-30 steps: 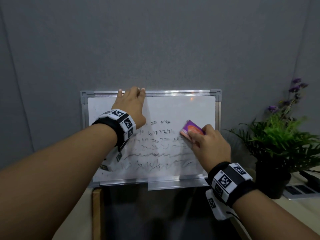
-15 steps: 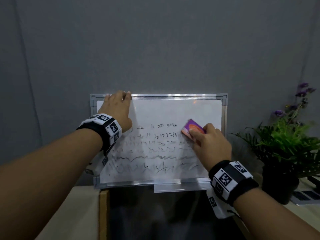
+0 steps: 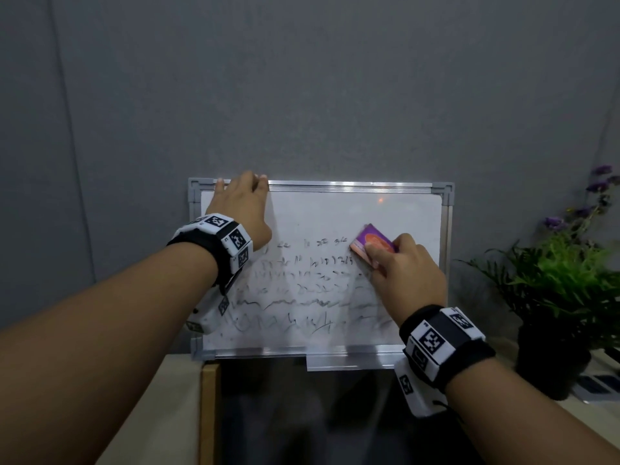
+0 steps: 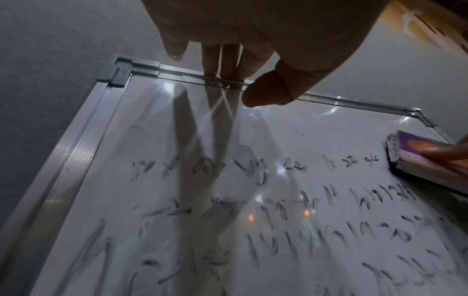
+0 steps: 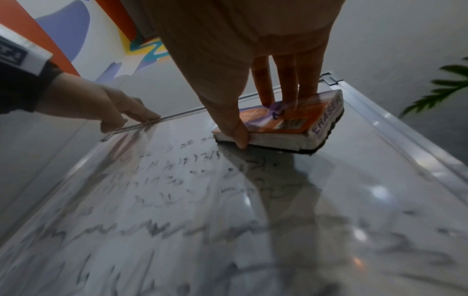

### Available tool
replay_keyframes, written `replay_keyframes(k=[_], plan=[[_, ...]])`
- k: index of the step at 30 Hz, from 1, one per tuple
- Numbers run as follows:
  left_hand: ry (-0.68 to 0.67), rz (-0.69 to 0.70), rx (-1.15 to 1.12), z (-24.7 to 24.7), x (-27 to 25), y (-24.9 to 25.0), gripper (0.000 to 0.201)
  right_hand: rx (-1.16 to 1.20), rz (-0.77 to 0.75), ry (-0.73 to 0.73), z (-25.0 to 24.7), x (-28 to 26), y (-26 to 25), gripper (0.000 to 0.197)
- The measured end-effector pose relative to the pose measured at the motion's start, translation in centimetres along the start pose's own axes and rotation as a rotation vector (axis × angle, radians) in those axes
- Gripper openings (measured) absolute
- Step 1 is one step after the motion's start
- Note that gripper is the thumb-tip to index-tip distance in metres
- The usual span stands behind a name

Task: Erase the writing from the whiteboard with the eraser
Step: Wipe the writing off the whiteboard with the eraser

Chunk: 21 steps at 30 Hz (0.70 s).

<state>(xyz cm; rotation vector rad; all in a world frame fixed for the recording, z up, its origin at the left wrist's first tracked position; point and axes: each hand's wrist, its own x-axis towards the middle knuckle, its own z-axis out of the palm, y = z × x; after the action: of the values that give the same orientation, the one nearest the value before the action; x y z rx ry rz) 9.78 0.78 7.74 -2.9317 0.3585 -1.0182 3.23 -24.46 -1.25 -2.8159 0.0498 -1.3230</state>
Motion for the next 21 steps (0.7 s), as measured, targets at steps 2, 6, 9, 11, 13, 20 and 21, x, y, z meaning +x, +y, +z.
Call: replay_keyframes(k=[2,6,9,11,13,20,21], plan=[[0.010,0.003,0.002,0.1,0.0,0.0,0.090,-0.004,-0.003,0.013,-0.2,0.8,-0.7,0.023],[0.020,0.010,-0.002,0.1,0.0,-0.1,0.090,0.011,-0.069,-0.013,0.6,0.2,-2.5,0.022],[0.024,0.009,-0.007,0.2,0.1,-0.2,0.091,0.012,-0.076,-0.013,1.2,-0.7,-2.0,0.023],[0.031,-0.005,-0.020,0.4,0.0,-0.4,0.092,0.004,-0.062,-0.010,0.9,-0.6,-1.3,0.023],[0.033,-0.041,-0.034,0.4,-0.3,-0.8,0.094,-0.010,-0.035,0.005,0.5,0.0,-0.9,0.022],[0.025,-0.056,-0.020,-0.1,-0.5,-1.6,0.092,0.038,-0.084,-0.011,0.8,0.1,-3.3,0.024],[0.028,-0.060,-0.014,-0.1,-0.5,-1.6,0.091,0.029,-0.091,-0.016,1.0,-0.3,-3.3,0.023]])
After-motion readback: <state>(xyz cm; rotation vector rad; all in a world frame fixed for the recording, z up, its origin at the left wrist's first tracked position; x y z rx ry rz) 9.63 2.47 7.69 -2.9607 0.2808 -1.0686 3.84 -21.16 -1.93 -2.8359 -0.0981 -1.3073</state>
